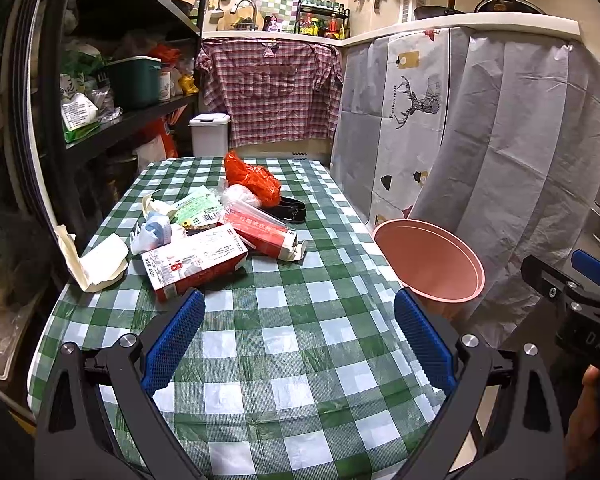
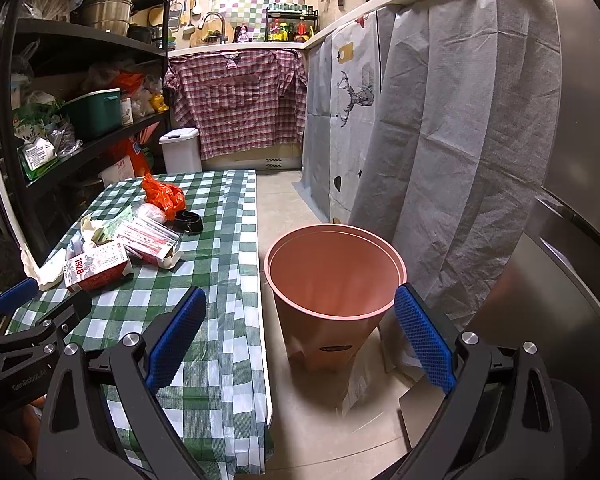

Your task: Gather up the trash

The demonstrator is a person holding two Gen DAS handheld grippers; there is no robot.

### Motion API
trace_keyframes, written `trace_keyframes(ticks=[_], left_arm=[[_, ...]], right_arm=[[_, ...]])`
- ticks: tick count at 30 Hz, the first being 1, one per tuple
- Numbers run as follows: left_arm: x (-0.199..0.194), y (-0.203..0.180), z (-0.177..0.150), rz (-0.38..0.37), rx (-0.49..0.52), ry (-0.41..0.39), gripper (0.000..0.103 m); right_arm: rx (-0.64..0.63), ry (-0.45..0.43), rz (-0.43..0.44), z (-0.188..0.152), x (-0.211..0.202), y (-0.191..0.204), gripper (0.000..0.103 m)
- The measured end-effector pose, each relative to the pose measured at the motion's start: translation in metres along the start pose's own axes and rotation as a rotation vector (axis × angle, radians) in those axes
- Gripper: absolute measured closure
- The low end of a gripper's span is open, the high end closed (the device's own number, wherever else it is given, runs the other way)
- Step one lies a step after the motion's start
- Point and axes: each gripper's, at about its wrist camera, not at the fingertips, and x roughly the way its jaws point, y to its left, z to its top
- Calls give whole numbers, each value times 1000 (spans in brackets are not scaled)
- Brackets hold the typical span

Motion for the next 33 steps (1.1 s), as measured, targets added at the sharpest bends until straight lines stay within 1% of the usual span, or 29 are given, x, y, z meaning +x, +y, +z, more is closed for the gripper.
trace_keyframes(ticks=[33], left_arm=[[1,-4,0,0,2,-1,11]], right_arm=[[7,-6,0,4,-1,-5,10]])
